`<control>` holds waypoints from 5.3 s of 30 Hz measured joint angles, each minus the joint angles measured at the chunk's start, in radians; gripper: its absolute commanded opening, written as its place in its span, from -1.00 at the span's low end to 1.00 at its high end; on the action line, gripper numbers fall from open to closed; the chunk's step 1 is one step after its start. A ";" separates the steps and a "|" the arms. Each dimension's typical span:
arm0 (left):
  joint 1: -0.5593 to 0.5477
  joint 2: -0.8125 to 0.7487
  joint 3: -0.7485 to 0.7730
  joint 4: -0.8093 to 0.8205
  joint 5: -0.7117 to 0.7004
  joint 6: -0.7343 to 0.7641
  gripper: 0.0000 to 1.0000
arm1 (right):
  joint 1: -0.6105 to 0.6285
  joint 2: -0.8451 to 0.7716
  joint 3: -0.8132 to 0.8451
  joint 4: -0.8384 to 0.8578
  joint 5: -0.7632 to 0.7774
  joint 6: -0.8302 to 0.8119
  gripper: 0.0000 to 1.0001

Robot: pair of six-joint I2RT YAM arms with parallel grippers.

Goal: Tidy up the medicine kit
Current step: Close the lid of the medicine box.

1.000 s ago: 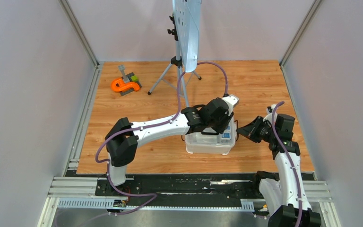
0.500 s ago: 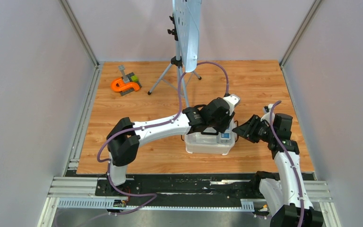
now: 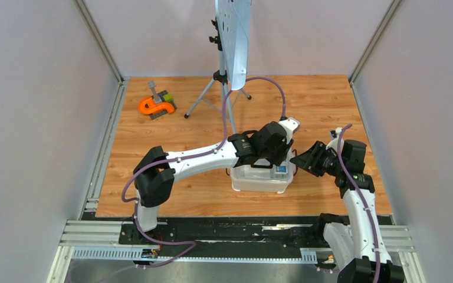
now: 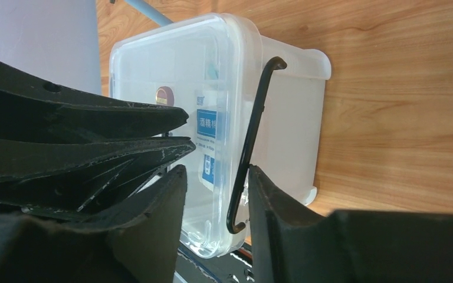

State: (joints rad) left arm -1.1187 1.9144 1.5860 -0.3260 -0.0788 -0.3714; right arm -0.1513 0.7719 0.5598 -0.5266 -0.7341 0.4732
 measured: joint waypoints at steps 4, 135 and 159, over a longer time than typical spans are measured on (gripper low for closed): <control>0.000 0.002 0.000 0.005 0.001 0.000 -0.30 | -0.001 0.019 0.002 0.003 0.008 -0.003 -0.73; 0.411 -0.674 -0.642 -0.220 -0.251 -0.206 -0.76 | 0.093 0.113 0.071 -0.061 0.263 0.091 -1.00; 0.342 -0.390 -0.504 -0.145 -0.173 -0.184 -0.87 | 0.565 0.179 0.117 -0.210 0.673 0.312 -1.00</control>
State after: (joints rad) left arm -0.7769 1.5242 1.0824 -0.4709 -0.2516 -0.5556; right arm 0.4137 0.9512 0.6773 -0.7368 -0.0612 0.7856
